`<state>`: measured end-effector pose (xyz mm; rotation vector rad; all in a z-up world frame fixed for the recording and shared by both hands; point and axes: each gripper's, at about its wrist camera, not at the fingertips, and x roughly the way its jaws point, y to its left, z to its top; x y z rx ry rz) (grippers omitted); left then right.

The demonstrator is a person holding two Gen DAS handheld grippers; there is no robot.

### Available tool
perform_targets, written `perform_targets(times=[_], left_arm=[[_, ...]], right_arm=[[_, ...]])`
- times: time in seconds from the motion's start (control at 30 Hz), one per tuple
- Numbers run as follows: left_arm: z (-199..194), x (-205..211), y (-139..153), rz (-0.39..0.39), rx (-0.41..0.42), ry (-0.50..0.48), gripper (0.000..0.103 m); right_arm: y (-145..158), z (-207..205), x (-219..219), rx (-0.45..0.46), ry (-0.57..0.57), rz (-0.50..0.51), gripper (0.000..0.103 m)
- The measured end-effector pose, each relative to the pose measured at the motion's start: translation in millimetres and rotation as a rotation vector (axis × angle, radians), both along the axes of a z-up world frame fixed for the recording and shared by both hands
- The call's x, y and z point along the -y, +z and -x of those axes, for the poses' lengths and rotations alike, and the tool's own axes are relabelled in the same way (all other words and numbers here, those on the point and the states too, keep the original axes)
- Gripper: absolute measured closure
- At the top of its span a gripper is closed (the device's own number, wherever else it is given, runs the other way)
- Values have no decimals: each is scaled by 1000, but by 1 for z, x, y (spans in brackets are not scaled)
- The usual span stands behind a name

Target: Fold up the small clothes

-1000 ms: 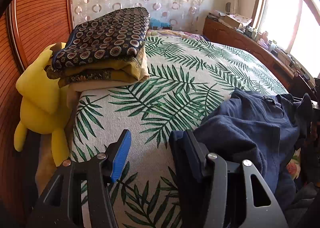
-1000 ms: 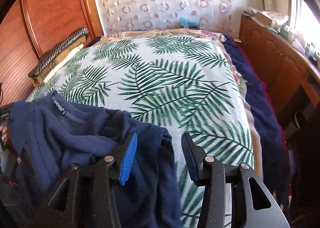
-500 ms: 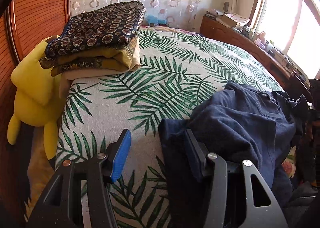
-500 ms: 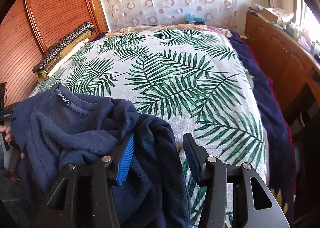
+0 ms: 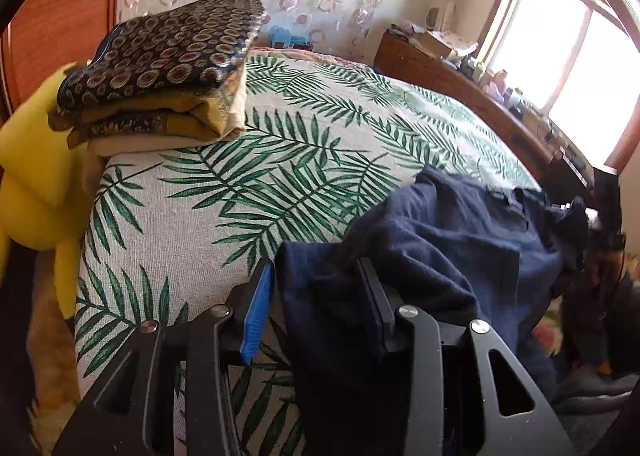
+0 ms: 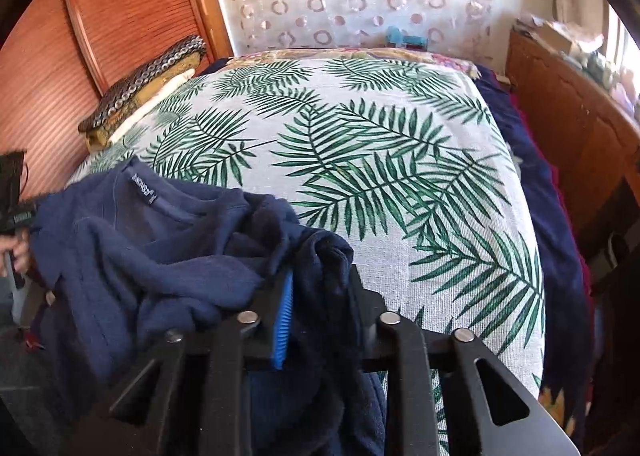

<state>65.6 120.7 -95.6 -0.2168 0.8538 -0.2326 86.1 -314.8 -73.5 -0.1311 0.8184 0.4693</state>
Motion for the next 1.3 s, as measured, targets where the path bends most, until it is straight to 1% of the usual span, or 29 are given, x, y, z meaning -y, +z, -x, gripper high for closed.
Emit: perform_targets(times=[0.07,0.17,0.23,0.27,0.3,0.4,0.43,0.47,0.5,0.53,0.6,0.63,0.67,0.83,0.97,1.07,1.13,1.3], left_arm=[[3,-6,4,18,16,17,60],[8,-18,11,25,40,55,60],[6,-23,10,16,30,77,61],[4,-24,7,13,18,76,66],[2,-23,5,13,8,71,67],[-2,-16,-4,1,-11,51,67],[-3,-13,-4,-12,-4,46,67],[-4,-9,-4,-17,-3,35,75],[-6,-6,-5,4,-19,14,99],[-6,-4,-6,10,-24,5,99],[-1,4,0,-42,-3,-9,100],[2,4,4,-32,10,-8,100],[6,3,12,-13,28,-10,100],[32,5,71,4,181,2,100],[54,14,117,-10,302,0,100],[68,15,141,-16,372,4,101],[75,16,154,-21,415,5,101],[76,10,182,-7,494,20,101]], right_arm=[[0,1,-3,7,7,19,82],[-1,0,-3,3,7,15,82],[-2,0,-2,1,8,8,82],[-2,0,-2,1,6,5,82],[-2,0,-3,1,5,4,82],[-2,0,-1,1,2,-5,83],[-2,0,-2,0,4,-10,86],[-2,1,-1,0,8,-13,89],[-1,2,-2,8,11,-13,92],[0,4,-4,20,9,-4,94],[5,12,-6,61,1,4,95],[8,15,-5,79,-5,1,95],[13,19,-2,99,-12,-13,95],[59,42,16,198,-53,-102,96],[92,67,18,276,-36,-106,96],[117,87,18,341,-22,-109,97],[134,98,16,394,-22,-91,97],[169,117,19,490,-20,-87,97]])
